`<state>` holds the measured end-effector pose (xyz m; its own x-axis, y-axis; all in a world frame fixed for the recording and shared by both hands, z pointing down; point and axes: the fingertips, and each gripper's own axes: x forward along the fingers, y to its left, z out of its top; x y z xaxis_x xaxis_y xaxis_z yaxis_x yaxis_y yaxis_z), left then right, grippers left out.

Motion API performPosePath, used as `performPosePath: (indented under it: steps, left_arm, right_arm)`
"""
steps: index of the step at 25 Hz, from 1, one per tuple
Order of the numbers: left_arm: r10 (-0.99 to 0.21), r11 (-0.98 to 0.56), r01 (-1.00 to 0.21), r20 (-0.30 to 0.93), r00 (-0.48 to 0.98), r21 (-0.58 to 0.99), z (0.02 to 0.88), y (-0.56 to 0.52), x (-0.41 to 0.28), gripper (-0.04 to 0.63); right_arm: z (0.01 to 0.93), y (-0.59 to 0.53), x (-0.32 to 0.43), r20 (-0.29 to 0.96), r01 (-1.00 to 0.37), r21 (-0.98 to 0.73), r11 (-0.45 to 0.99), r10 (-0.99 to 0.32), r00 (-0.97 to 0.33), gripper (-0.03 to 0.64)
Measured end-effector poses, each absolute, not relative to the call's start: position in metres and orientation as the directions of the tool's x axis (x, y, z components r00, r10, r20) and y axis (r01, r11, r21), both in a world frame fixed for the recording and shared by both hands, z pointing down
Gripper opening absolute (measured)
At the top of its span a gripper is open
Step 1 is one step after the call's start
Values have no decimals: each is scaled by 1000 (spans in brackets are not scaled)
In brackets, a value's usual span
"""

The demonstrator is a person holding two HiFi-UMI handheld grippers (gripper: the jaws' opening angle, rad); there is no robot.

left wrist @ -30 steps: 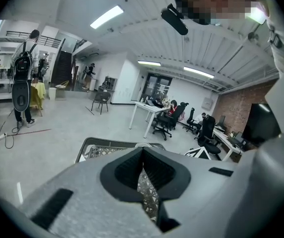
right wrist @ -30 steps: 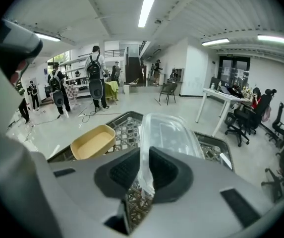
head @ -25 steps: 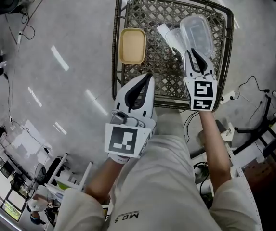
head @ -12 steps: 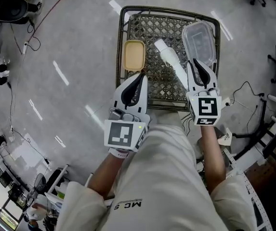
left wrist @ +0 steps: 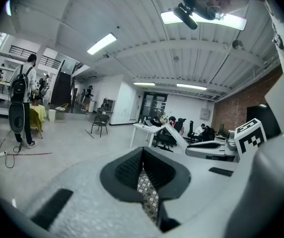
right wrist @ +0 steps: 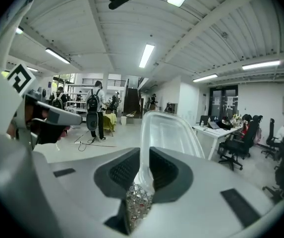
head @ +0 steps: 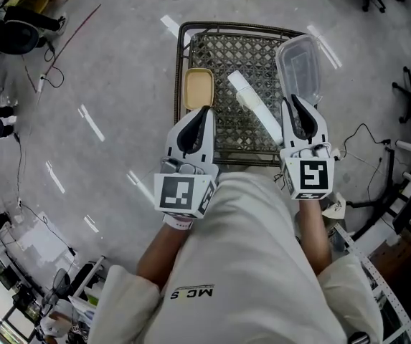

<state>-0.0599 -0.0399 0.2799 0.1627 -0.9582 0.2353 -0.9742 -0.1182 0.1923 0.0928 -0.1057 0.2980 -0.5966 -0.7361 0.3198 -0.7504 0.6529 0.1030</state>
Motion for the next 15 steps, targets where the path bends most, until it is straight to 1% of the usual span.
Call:
performPosePath:
  steps: [5,15]
  left_arm:
    - [-962,-133,-976,212,169,174,271,-43,-61,25]
    - [-967,-150,-978,184,176,146,258,-47,-54,25]
  right_arm:
    - [279,-101,105,269,-758,127,640,-758,-594,71]
    - [264,-89,118,224,-777,110,620,-777,-588,72]
